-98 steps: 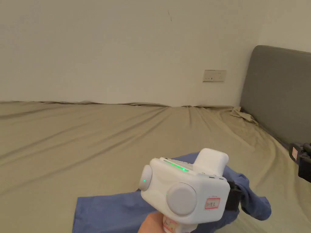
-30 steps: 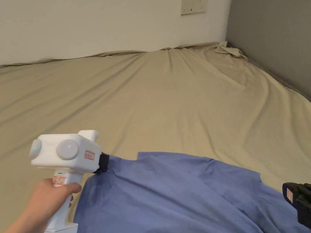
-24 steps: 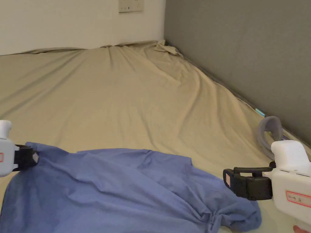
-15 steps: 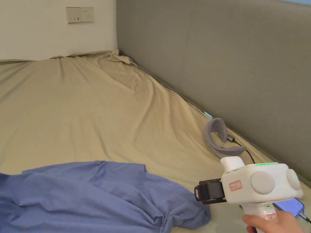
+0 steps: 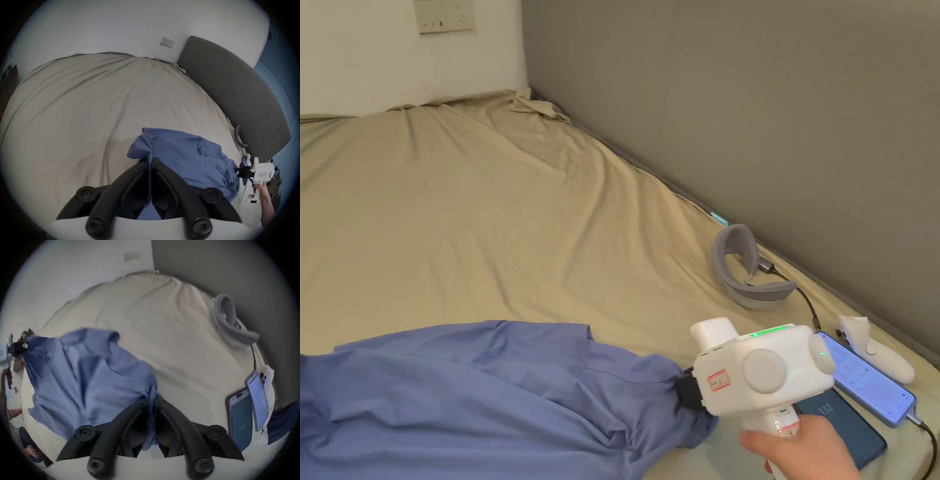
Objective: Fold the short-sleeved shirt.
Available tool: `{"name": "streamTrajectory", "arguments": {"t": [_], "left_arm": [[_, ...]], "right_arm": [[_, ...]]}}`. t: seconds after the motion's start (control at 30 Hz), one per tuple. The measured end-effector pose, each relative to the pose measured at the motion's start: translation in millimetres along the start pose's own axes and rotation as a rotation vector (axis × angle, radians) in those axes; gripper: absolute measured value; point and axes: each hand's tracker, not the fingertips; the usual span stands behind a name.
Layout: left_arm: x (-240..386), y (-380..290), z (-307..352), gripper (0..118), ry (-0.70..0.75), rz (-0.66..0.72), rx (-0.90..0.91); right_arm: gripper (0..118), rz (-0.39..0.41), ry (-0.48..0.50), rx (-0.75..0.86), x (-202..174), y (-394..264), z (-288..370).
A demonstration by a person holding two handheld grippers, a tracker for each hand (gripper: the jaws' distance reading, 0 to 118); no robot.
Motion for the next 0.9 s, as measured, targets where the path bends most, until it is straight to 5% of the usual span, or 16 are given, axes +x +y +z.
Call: {"name": "streamTrajectory", "arguments": {"t": [0.27,0.47,0.67,0.9], "left_arm": [[13.5,25.9,171.6,1,-0.145,0.008,0.365],[25.3,32.7,335.9,1,-0.027,-0.115,0.701],[31.6,36.9,433.8,1,0.11,-0.169,0.782],[-3.8,114.0,438.4,1,0.231,-0.114,0.698]], "right_arm": [[8,0.015,0.144,0.447,-29.6,32.5,158.1],[8,0.077,0.24,0.785,-65.3,51.9,282.4],[8,0.121,0.286,0.938,-92.7,82.2,350.0],[8,0.163,0.314,0.941,-137.9,175.9,356.6]]}}
